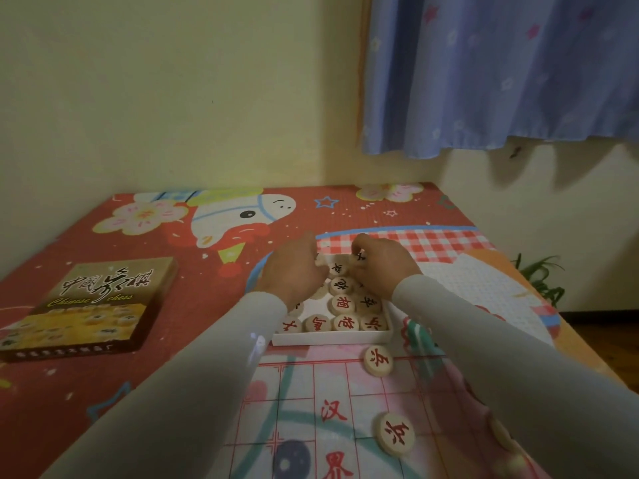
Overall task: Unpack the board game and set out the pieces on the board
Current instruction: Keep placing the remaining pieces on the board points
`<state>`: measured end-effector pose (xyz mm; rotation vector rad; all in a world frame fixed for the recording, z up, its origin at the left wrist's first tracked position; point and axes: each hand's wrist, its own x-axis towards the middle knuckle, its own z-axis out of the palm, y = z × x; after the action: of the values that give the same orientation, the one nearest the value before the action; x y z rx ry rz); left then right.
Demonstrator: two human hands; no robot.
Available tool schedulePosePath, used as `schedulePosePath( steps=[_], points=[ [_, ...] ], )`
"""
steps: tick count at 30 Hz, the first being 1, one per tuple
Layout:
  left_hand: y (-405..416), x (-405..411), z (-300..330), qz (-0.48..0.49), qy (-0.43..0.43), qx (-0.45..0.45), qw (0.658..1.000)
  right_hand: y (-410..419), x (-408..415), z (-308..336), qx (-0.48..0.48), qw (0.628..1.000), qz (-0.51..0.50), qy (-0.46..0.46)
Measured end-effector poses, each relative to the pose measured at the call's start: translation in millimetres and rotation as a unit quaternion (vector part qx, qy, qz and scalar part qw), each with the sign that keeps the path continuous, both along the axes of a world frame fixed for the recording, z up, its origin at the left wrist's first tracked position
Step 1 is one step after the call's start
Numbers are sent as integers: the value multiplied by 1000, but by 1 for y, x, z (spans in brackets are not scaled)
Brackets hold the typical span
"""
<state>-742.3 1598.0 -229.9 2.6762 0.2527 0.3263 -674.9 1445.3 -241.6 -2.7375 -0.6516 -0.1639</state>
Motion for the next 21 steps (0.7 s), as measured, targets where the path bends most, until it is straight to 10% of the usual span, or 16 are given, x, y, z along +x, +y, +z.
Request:
schedulePosePath(
  steps=[10, 21],
  points=[
    [-7, -10, -15, -28, 48, 32, 998, 5, -23, 5, 81, 995, 47, 37],
    [14, -28, 12, -17, 56, 98, 993, 29, -33, 13, -42, 995, -13, 85]
  ],
)
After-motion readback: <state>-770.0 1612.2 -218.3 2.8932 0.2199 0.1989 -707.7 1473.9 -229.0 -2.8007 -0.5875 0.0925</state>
